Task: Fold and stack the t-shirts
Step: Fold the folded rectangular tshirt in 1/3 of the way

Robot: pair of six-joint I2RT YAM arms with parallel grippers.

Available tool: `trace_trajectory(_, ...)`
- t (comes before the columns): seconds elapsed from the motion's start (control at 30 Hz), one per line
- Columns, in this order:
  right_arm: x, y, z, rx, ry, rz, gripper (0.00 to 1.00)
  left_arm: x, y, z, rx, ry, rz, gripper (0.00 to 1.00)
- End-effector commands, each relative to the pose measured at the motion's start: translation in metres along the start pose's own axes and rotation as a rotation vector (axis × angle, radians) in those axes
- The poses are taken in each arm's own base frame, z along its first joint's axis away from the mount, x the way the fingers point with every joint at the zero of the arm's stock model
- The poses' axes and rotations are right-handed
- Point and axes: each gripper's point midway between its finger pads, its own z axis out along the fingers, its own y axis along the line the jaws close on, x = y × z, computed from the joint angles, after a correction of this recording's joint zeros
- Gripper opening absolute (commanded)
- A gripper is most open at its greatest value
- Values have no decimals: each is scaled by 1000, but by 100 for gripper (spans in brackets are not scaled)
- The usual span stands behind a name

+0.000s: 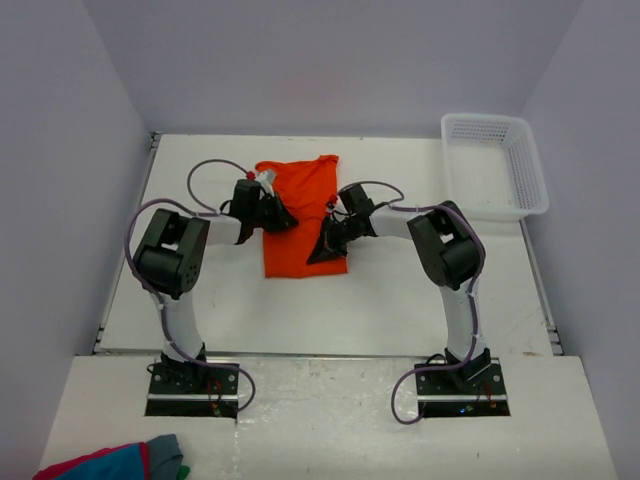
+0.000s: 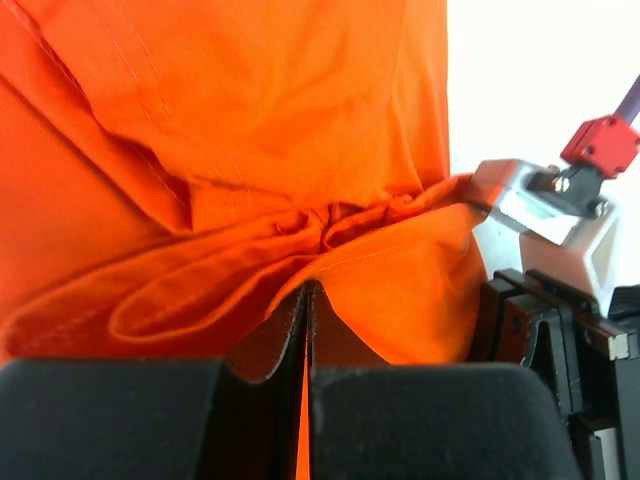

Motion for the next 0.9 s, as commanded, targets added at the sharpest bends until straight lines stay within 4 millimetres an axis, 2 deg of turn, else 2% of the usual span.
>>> trace_trajectory(0.0,-2,2,3,31,-5,49,0,-30,-14,5,91,-68,19,0)
trace_trajectory(0.37,4,-10,6,81,-8,77,0,-72,-27,26,220,-110,49,0)
trace_trajectory(0.47,6,-11,6,79,-8,69,0,-82,-23,26,210,-121,58,0)
trace_trajectory(0.57,10,-8,4,86,-3,-5,0,-92,-24,13,197,-144,75,0)
trace_trajectory(0.7,18,-3,-2,103,-11,-96,0,-108,-39,-20,144,-184,130,0)
trace_trajectory(0.8,30,7,-17,134,-56,-234,0,-120,-52,-48,113,-224,164,0)
trace_trajectory(0.87,28,18,-35,177,-130,-326,0,-126,-63,-67,98,-241,186,0)
